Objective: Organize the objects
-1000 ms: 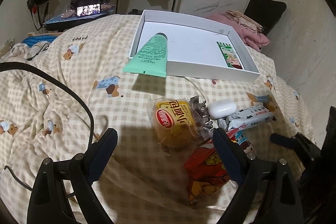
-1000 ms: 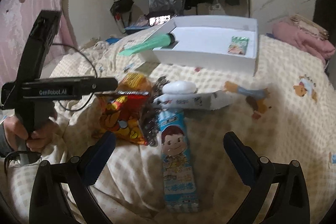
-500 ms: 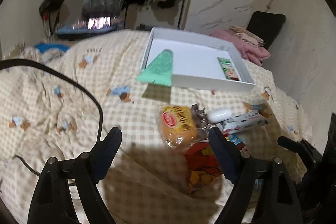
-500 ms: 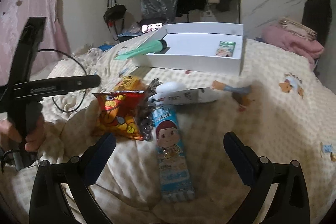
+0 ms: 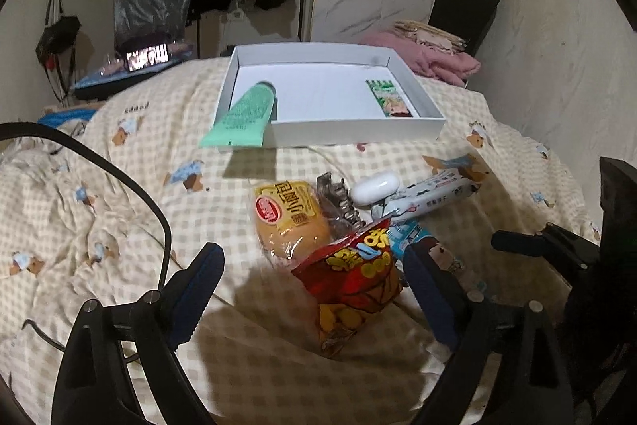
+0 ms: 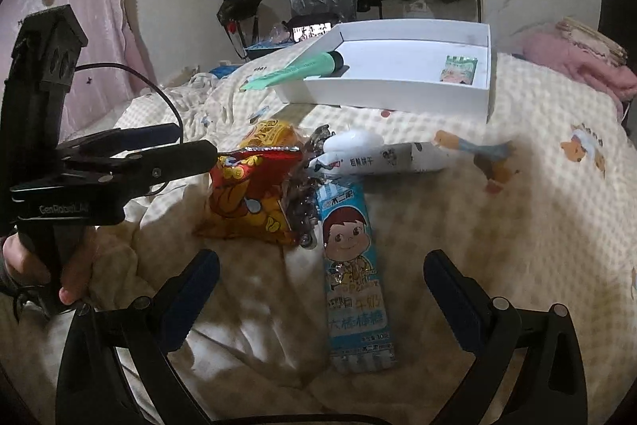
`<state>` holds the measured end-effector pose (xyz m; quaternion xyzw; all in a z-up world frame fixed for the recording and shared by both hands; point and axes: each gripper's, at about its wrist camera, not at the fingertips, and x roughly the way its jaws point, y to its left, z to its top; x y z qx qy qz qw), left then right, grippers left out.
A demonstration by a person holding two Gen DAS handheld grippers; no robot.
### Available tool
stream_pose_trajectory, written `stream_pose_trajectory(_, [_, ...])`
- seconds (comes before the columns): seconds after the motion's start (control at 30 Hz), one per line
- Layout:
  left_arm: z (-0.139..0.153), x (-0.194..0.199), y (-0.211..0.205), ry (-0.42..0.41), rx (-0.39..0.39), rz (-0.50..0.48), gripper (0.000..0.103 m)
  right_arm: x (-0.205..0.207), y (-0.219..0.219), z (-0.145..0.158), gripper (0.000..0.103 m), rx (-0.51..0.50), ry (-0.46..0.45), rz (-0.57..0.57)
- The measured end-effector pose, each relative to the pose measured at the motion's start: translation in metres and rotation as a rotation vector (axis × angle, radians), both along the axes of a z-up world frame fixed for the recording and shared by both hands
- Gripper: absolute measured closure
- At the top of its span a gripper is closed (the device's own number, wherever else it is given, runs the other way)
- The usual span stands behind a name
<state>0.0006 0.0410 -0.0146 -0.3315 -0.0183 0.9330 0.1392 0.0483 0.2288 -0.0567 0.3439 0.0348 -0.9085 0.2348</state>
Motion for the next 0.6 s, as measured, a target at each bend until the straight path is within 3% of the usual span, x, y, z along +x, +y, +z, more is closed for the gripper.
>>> stream_pose_trajectory(0.33, [-0.0063, -0.0059, -0.004, -0.037, 0.025, 0.011, 0.01, -0.0009, -0.0013, -0.0002, 0.0, 0.003, -0.016, 0.004])
stream_pose_trajectory(0.6, [-0.0026, 0.0012, 0.0009, -0.006, 0.025, -0.025, 0.01, 0.0005, -0.0009, 0.0001, 0.0, 0.002, -0.01, 0.001])
